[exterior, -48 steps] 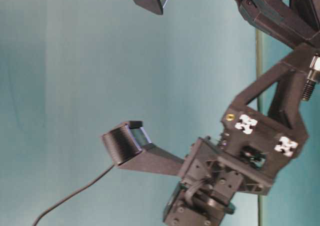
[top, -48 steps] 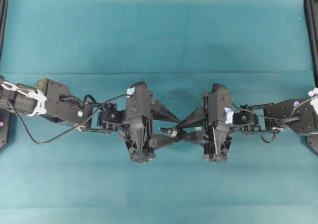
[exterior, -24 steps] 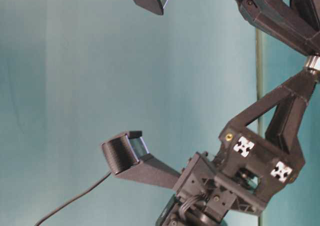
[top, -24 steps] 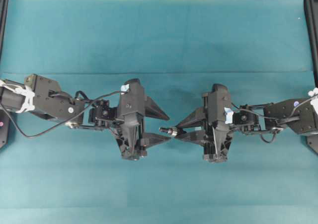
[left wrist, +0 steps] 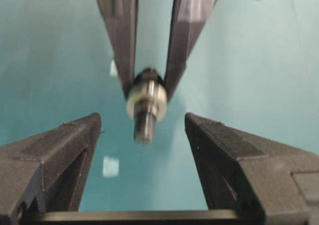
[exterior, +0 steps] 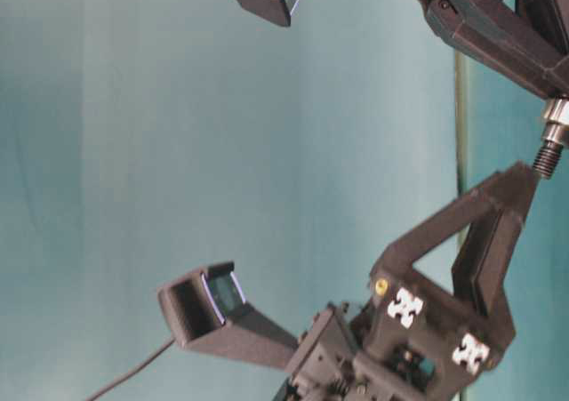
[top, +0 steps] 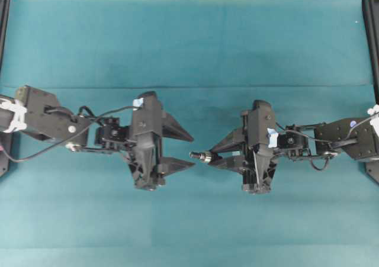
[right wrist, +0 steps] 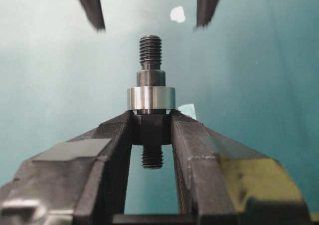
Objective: Insert the washer onto the shaft with both hands.
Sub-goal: 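Open the left gripper and withdraw it from the washer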
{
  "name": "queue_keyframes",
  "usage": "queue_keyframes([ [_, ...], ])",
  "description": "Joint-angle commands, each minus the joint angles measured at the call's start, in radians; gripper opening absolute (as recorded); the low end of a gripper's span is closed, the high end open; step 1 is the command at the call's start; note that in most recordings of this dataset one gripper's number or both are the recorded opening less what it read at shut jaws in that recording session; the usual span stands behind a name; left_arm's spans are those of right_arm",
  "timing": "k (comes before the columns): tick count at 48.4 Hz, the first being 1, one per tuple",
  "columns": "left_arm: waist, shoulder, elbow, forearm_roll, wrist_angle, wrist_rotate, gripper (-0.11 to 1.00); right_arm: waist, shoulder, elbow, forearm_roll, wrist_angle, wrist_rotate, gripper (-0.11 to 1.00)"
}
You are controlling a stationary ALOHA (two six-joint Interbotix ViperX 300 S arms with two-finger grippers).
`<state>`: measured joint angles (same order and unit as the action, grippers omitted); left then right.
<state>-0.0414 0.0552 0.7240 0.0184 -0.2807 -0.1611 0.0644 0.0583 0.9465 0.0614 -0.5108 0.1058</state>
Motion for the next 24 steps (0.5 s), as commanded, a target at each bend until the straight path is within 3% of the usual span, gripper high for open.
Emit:
queue_keyframes([
  [1, -0.002, -0.040, 0.009, 0.002, 0.008, -0.002, 0.80, 0.002, -0.009, -0.015, 0.002, -0.005, 0.006, 0.00],
  [24, -0.002, -0.110, 0.077, 0.003, 0.026, -0.002, 0.80, 0.002, -0.009, -0.017, 0.002, -0.005, 0.008, 0.00],
])
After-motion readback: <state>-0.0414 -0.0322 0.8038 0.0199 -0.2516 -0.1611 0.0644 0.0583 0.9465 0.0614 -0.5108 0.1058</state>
